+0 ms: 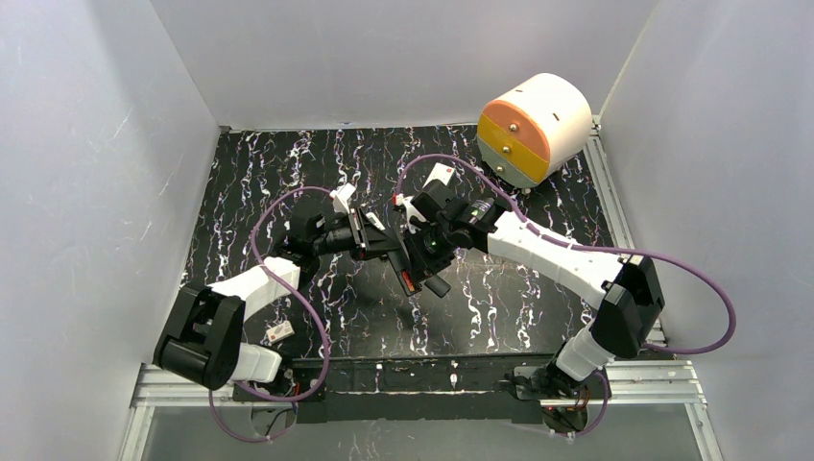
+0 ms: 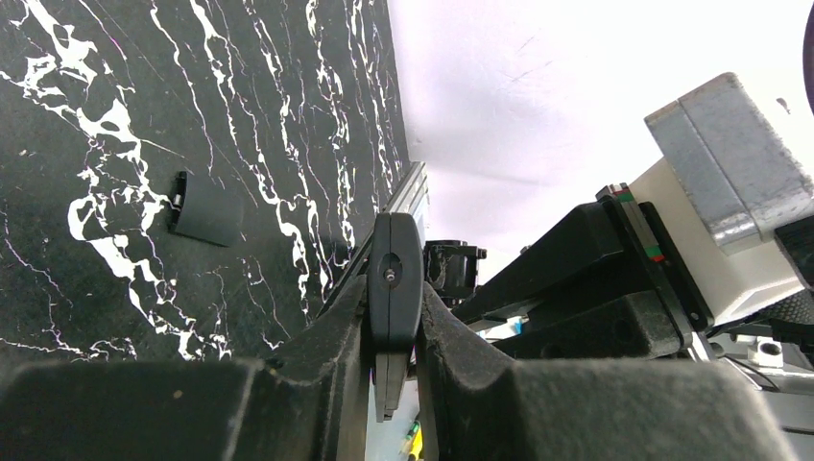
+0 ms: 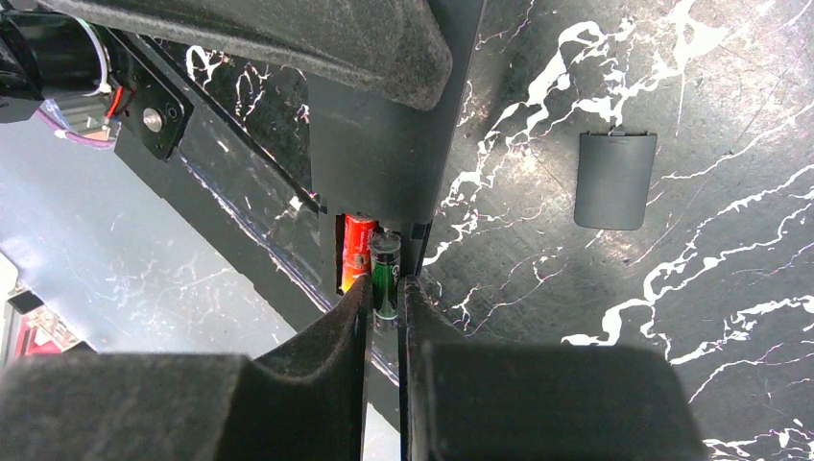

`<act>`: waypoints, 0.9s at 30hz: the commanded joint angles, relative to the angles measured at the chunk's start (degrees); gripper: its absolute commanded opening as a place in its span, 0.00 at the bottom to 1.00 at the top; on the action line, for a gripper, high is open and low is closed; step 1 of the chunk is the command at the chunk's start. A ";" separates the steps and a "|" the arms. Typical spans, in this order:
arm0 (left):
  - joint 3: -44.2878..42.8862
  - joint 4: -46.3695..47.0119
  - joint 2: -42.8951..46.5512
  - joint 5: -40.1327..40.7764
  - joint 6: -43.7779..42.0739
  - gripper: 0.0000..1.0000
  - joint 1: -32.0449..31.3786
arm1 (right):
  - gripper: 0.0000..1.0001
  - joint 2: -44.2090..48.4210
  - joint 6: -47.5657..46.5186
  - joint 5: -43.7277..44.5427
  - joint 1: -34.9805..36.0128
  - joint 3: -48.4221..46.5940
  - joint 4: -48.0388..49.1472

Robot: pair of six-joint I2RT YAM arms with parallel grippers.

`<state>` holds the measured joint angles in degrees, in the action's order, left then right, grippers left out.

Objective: Load the batteries into the remote control

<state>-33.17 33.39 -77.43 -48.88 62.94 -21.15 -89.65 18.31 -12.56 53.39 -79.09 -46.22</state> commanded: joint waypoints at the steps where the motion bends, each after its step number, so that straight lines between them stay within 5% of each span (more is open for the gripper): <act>1: -1.45 4.11 0.96 -0.07 3.29 0.00 -0.21 | 0.19 -0.96 0.51 -0.42 0.36 -1.74 0.18; 27: 2.49 11.70 0.53 2.21 11.03 0.00 -0.22 | 0.28 -2.46 4.00 6.39 1.96 -3.06 0.41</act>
<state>-30.44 40.71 -77.58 -43.92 69.69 -21.06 -90.56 21.17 -8.19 54.89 -80.12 -47.27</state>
